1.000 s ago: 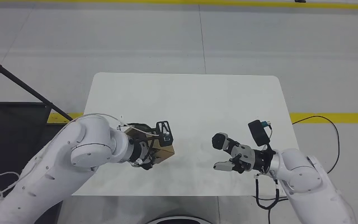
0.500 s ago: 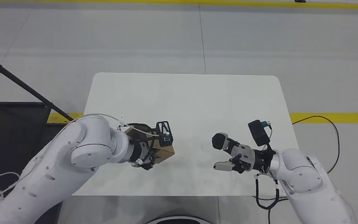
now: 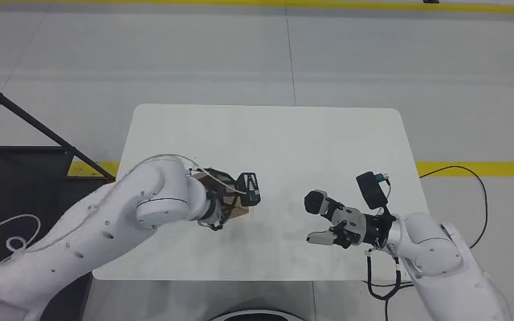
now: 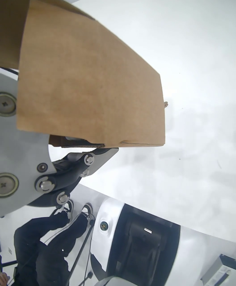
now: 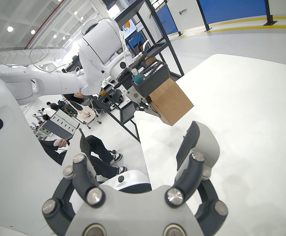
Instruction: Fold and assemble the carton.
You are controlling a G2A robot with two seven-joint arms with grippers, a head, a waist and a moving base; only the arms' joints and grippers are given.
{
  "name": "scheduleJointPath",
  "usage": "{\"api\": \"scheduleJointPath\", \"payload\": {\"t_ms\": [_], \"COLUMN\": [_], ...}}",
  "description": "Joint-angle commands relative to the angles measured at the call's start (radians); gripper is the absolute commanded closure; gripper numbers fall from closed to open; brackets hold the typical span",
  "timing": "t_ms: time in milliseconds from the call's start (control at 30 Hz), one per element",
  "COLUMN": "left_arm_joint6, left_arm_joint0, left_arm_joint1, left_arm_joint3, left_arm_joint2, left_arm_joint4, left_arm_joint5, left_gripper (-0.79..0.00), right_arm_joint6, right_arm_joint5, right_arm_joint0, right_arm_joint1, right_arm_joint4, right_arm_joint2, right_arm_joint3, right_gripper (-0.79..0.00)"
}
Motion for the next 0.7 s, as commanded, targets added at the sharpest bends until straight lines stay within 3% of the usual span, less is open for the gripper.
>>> {"api": "scheduleJointPath", "payload": {"t_ms": [0,200,667], "left_arm_joint6": [0.014,0.061,0.084], "left_arm_joint0": [-0.088,-0.282,-0.274], "left_arm_joint1": [-0.002,-0.022,-0.025], "left_arm_joint3": [0.041,0.15,0.189], "left_arm_joint2": [0.103,0.314,0.325], "left_arm_joint4": [-0.009,-0.082,-0.089], "left_arm_joint5": [-0.013,-0.061,-0.083], "left_gripper": [0.0,0.0,0.0], "right_arm_joint6": [0.0,0.0,0.0], "right_arm_joint5": [0.0,0.0,0.0], "right_arm_joint0": [0.0,0.0,0.0], "right_arm_joint1": [0.0,0.0,0.0], "right_arm_joint4": [0.0,0.0,0.0], "right_arm_joint2": [0.0,0.0,0.0], "right_arm_joint3": [0.0,0.0,0.0], "right_gripper": [-0.785,-0.785,-0.785]}}
